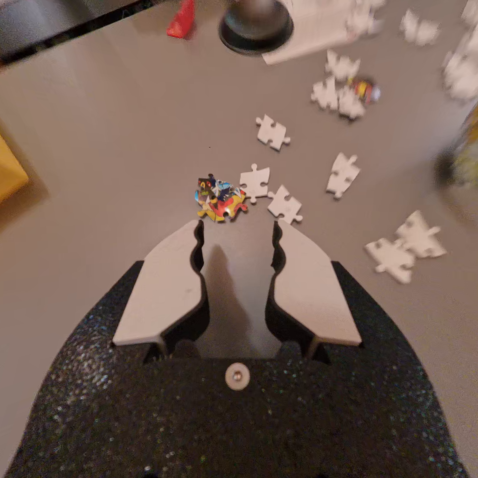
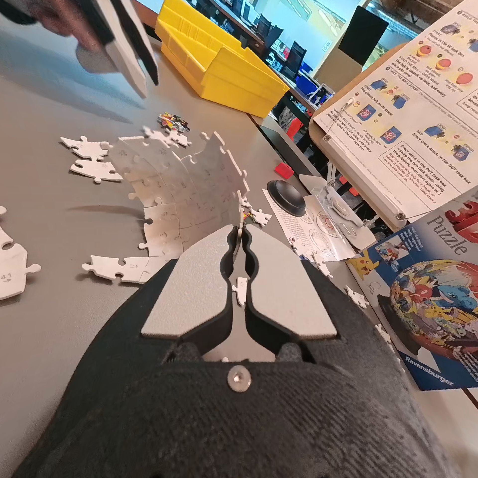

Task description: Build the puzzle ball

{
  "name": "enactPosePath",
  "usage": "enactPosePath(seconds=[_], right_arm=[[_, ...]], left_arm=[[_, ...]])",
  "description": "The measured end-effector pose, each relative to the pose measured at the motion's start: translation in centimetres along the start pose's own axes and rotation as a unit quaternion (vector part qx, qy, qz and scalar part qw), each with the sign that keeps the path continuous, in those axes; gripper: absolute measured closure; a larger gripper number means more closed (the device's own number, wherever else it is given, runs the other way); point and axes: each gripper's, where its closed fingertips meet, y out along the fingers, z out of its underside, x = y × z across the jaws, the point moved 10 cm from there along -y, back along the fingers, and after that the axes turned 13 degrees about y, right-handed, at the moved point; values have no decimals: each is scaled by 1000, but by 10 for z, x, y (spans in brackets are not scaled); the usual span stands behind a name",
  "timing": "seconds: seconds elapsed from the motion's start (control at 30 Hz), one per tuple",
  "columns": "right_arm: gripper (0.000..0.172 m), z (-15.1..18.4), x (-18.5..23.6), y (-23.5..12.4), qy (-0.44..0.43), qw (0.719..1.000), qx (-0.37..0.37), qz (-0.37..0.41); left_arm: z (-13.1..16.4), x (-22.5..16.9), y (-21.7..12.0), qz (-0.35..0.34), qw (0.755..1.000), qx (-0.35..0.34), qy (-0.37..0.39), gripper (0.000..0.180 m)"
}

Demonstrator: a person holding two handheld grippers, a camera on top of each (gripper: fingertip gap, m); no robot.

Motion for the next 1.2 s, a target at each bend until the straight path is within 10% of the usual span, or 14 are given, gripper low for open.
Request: enactPosePath(seconds=[0.13,0.53,0.8,1.0,1.2], right_arm=[[168,2,-1,0,3,1000,3,-1],[168,2,-1,0,2,1000,5,-4],[168,2,-1,1,1,1000,6,-5],[168,1,-1,1,1,1000,5,-6],[168,1,0,2,-3,1000,8,-10]], left_arm=[[-11,-2,27,-11,987,45,153,130],[-5,30,46,51,994,84,35,136],[4,32,12,135,977,-45,-158,166],[13,22,-13,247,872,-151,-395,180],[33,-1,-9,221,889,-64,-396,180]])
